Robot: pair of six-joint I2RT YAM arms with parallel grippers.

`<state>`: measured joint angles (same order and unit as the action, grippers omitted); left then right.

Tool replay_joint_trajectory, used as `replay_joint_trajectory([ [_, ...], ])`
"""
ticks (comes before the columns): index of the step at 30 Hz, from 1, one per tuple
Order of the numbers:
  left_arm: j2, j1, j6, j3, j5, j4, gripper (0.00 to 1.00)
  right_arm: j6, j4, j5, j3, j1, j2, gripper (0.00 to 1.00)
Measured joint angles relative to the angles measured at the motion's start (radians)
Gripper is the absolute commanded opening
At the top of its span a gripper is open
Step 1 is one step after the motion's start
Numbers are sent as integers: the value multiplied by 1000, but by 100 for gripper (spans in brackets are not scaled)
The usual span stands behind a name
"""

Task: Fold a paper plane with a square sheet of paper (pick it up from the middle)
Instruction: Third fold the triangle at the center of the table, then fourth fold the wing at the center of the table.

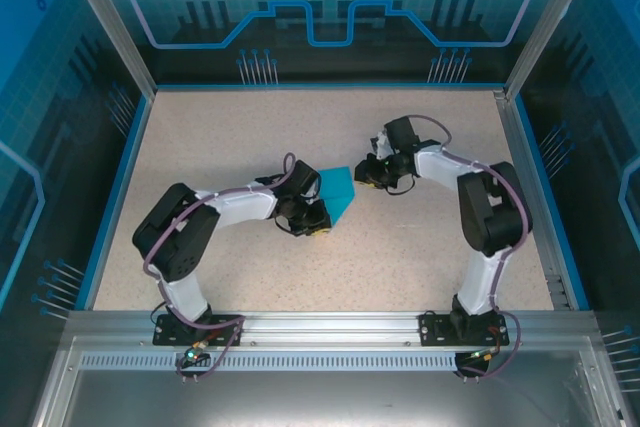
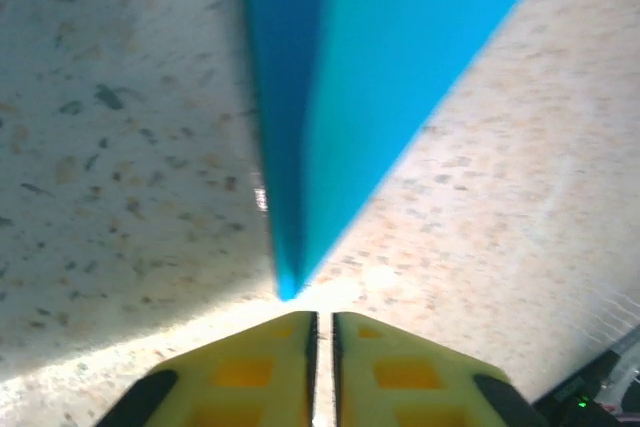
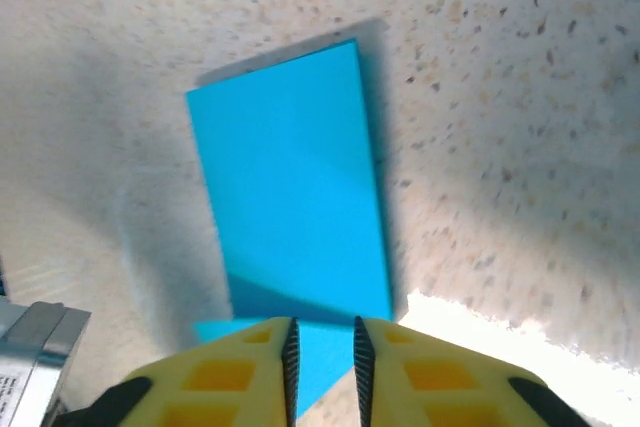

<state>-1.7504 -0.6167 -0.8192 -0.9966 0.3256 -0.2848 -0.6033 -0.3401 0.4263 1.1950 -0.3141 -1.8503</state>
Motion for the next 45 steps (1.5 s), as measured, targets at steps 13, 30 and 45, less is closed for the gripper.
replay_joint_trajectory([
  [13,-11,0,18,-134,-133,0,15,14,11,115,-90,0,41,47],
  [30,-183,-2,44,-220,-301,-112,2,39,0,159,-55,-9,-84,40],
  [45,-188,-2,44,-225,-306,-119,2,55,-13,182,5,-33,-145,35],
])
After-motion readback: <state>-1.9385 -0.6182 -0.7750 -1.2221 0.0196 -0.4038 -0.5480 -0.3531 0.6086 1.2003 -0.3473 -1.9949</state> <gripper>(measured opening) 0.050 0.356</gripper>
